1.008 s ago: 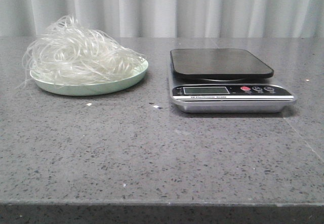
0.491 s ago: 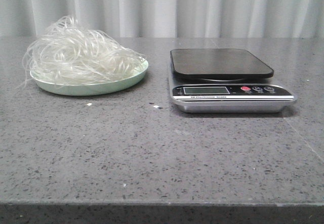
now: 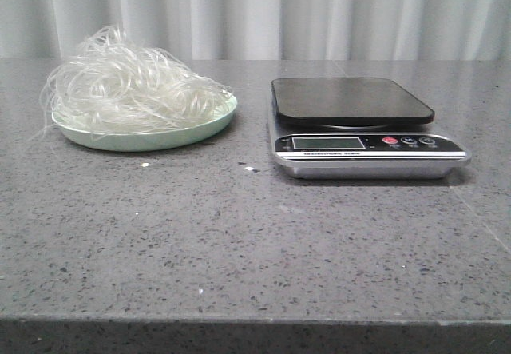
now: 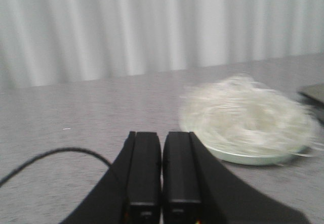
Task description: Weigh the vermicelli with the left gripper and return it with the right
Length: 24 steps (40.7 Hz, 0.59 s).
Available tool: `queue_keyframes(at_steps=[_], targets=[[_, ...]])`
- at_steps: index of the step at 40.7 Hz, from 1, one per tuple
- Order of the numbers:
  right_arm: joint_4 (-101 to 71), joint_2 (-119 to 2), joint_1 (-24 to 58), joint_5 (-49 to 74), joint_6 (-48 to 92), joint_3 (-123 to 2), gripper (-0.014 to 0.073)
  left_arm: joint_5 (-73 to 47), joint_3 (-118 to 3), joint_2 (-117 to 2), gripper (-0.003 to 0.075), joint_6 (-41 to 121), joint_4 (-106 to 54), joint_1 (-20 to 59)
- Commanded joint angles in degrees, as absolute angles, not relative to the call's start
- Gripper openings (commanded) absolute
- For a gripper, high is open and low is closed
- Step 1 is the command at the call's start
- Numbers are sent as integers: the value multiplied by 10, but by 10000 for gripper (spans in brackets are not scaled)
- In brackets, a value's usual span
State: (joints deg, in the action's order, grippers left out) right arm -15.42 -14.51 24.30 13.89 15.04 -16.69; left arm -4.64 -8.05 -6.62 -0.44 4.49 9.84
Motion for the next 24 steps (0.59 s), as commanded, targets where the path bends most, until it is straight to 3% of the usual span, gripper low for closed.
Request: queue_keyframes(at_steps=[1, 7, 11, 24], targets=[[-152, -148, 242, 93, 153, -184, 150, 71, -55, -68, 137, 6, 31, 50], [-152, -148, 242, 93, 153, -184, 150, 93, 6, -26, 137, 6, 30, 6], [-152, -148, 242, 93, 153, -184, 150, 17, 6, 18, 137, 7, 30, 0], [-152, -149, 242, 101, 153, -184, 150, -14, 6, 15, 137, 7, 24, 0]])
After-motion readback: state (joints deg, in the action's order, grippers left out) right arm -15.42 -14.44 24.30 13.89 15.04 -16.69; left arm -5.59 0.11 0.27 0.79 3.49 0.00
